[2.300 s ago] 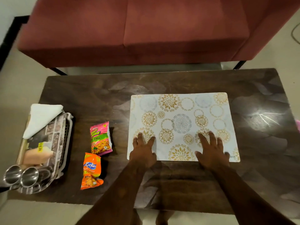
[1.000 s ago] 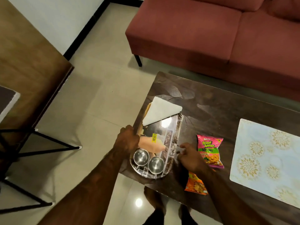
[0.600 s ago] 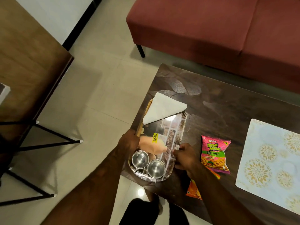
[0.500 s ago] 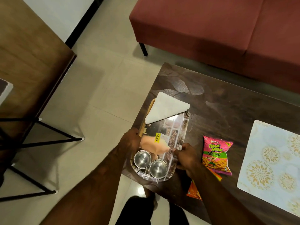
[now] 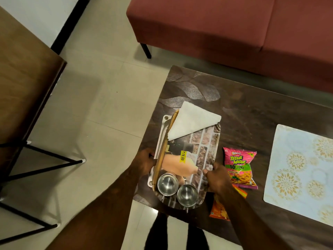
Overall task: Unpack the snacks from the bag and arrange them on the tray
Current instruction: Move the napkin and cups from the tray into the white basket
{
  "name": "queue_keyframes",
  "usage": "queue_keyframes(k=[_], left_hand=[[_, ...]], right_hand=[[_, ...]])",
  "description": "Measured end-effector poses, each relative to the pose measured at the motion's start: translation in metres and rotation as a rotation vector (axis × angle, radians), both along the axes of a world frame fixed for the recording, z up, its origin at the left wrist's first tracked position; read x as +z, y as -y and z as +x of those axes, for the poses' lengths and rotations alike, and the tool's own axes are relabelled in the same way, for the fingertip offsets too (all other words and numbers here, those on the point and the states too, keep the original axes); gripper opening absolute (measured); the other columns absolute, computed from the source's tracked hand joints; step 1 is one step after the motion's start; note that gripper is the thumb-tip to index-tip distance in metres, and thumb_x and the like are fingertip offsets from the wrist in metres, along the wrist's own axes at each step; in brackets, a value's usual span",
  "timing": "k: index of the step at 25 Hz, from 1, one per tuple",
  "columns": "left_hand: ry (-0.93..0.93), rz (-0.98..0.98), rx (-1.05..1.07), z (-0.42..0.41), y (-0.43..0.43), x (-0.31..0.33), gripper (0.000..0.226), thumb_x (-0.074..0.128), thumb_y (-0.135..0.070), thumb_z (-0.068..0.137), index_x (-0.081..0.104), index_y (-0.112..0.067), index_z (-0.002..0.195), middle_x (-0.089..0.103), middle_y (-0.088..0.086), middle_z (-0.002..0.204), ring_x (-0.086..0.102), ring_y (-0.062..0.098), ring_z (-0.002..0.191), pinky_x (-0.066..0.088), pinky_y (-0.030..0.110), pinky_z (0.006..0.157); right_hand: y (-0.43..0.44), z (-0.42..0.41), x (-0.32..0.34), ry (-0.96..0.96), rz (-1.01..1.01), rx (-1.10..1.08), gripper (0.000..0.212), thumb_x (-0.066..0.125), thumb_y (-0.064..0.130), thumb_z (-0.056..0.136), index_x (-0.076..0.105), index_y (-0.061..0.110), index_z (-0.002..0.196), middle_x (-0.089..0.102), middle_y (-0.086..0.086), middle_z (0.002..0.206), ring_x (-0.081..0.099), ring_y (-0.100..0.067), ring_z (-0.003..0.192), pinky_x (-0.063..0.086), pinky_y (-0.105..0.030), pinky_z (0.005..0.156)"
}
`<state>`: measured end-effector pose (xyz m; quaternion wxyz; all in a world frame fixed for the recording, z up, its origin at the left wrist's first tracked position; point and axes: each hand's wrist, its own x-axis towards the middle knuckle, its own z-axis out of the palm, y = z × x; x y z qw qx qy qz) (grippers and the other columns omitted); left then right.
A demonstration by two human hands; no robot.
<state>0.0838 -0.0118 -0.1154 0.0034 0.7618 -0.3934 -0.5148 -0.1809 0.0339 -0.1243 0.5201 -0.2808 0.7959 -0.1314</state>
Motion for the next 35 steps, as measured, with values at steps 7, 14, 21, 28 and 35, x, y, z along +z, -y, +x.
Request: queue_keyframes(k=[7,14,21,28,35], left_hand=[[0.345,-0.077,-0.232,0.015,0.015,0.008,0.014,0.059,-0.018,0.091,0.058,-0.017,0.105,0.067,0.008,0.110,0.065,0.033,0.099,0.057,0.044,0.086],[0.411,-0.082,-0.289,0.058,0.014,0.009,0.016,0.057,-0.014,0.091,0.050,-0.012,0.106,0.068,0.014,0.103,0.059,0.029,0.082,0.054,0.044,0.078],[0.461,-0.063,-0.270,0.060,0.011,0.004,0.032,0.054,-0.012,0.090,0.051,-0.015,0.122,0.069,0.013,0.107,0.059,0.030,0.084,0.052,0.046,0.080],[0.382,-0.066,-0.168,0.051,0.006,0.000,0.034,0.049,-0.014,0.093,0.054,-0.018,0.126,0.068,0.011,0.114,0.058,0.028,0.089,0.048,0.042,0.078],[0.347,-0.058,-0.112,0.042,0.009,0.011,0.047,0.049,-0.014,0.095,0.043,-0.010,0.142,0.058,0.019,0.134,0.057,0.037,0.115,0.047,0.050,0.095]], right_hand=[[-0.008,-0.034,0.001,-0.020,0.041,-0.024,0.019,0.066,0.006,0.094,0.071,0.024,0.093,0.082,-0.016,0.100,0.079,-0.042,0.095,0.062,-0.064,0.088],[-0.011,-0.053,-0.003,-0.057,0.050,-0.030,0.023,0.065,0.007,0.094,0.074,0.012,0.115,0.080,-0.016,0.109,0.077,-0.042,0.102,0.061,-0.061,0.092],[-0.010,-0.049,-0.013,-0.088,0.055,-0.039,0.021,0.066,0.008,0.094,0.076,0.013,0.112,0.081,-0.013,0.108,0.078,-0.037,0.098,0.063,-0.057,0.092],[-0.010,-0.047,-0.006,-0.207,0.083,0.141,0.027,0.075,0.021,0.091,0.080,0.014,0.116,0.083,-0.009,0.109,0.077,-0.034,0.106,0.051,-0.030,0.083],[-0.017,-0.050,0.008,-0.247,0.111,0.216,0.017,0.068,0.025,0.090,0.079,0.014,0.097,0.081,-0.006,0.094,0.075,-0.034,0.097,0.059,-0.038,0.084]])
